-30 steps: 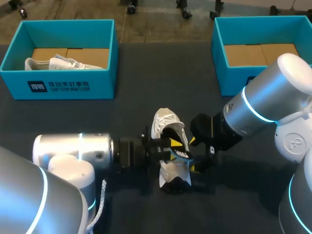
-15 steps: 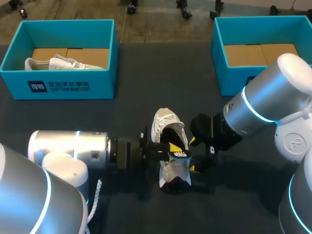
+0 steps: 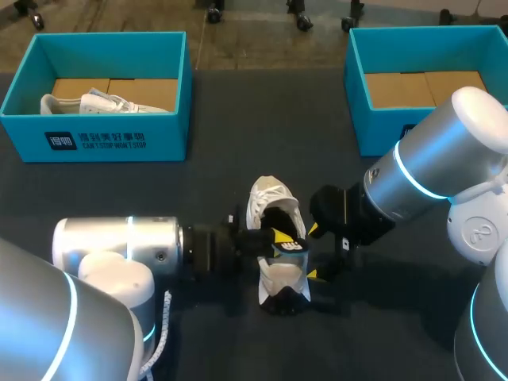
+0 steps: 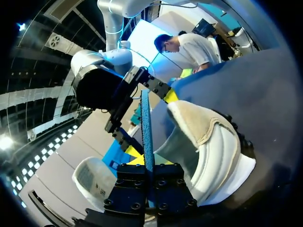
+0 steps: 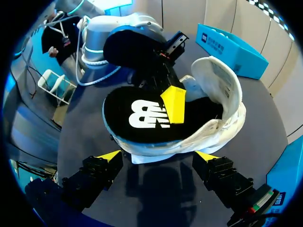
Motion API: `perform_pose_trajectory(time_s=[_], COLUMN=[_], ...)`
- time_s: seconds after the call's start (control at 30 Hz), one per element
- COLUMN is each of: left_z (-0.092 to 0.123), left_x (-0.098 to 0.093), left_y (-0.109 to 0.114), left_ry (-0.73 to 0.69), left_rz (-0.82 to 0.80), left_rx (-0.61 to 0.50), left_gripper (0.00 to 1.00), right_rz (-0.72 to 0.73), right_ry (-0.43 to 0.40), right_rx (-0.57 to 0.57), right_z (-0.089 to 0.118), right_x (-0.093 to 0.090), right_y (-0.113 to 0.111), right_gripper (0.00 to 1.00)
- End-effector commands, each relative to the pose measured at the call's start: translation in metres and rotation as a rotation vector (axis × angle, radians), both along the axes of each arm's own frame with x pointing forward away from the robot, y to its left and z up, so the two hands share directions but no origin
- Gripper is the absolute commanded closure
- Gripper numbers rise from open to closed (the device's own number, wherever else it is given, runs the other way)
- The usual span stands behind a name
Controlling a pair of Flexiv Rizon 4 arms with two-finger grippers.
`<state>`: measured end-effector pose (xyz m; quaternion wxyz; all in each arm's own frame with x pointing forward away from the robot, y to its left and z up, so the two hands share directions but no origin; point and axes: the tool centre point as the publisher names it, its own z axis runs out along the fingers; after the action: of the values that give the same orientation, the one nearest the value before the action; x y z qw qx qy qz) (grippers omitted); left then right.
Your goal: Take the shoe out of the shoebox, open the shoe tongue, remove and reinsert the insole, then place the shoe into the shoebox
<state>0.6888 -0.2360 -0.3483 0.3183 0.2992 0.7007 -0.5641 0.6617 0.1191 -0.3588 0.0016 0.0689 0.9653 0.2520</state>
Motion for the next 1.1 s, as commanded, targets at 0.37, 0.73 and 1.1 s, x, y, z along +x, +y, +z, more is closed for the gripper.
perform_pose_trajectory(time_s=[0.37, 0.73, 1.1], left_z=[0.034, 0.014, 0.000], left_x=[-0.021, -0.026, -0.003], left_y=[0.003, -0.008, -0.009], left_ry=[0.030, -0.066, -0.105], left_rz=[-0.025, -0.060, 0.017], left_rx=[-0.026, 0.000, 0.056], left_gripper=[0.72, 1.00, 1.00], right_rz=[0.000, 0.000, 0.000], right_ry=[-0.002, -0.002, -0.002], right_rx=[0.001, 0.001, 0.001], right_z=[-0.001, -0.001, -0.001], right_x=[-0.001, -0.001, -0.001], right_y=[0.000, 0.000, 0.000], right_gripper=[0.00, 0.00, 0.00])
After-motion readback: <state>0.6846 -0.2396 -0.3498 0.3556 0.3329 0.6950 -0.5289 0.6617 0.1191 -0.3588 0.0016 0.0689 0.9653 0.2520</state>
